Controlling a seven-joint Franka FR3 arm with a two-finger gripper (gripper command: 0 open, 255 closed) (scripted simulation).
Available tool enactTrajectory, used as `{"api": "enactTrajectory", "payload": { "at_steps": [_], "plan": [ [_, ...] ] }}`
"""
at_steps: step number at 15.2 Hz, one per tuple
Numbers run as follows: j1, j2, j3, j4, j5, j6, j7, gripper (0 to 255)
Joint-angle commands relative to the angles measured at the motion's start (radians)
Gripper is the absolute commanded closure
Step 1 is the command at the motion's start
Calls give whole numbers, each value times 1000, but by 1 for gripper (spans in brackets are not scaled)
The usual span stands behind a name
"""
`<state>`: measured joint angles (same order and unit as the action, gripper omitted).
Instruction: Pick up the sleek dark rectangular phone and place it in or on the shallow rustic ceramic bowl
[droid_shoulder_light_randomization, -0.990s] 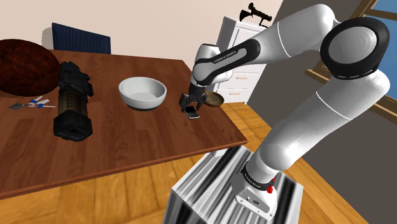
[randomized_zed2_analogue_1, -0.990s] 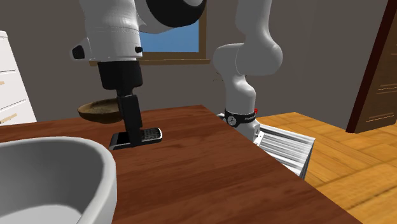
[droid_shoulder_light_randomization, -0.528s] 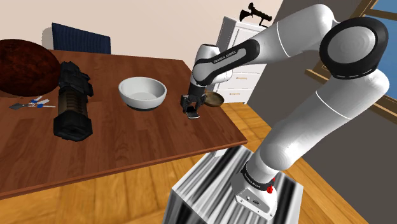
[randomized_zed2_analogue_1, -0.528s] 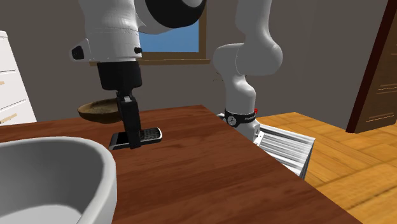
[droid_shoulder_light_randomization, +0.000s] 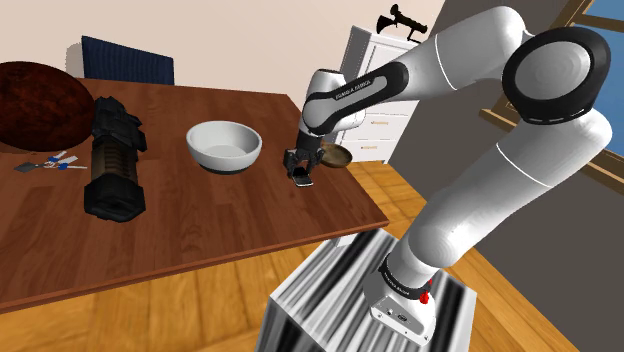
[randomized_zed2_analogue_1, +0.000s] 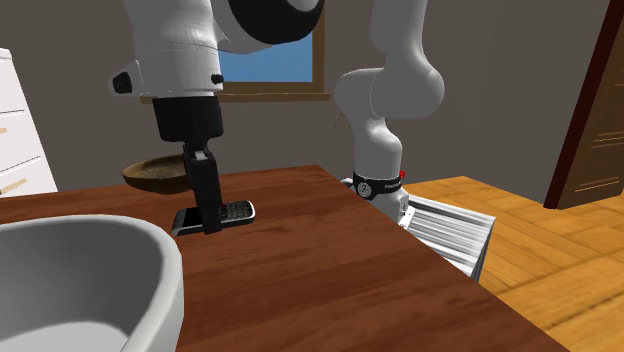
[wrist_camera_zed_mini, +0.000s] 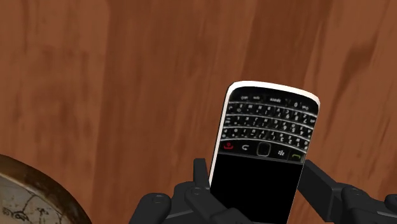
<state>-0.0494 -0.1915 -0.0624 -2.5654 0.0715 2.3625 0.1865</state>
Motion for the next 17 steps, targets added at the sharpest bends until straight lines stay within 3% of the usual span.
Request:
{"api": "enactTrajectory", "payload": {
  "at_steps": [1,17],
  "plan": [
    [0,2,-1,-1,0,1,-2,255],
    [-6,-131,4,108,-20,-241,22,255]
  ]
}}
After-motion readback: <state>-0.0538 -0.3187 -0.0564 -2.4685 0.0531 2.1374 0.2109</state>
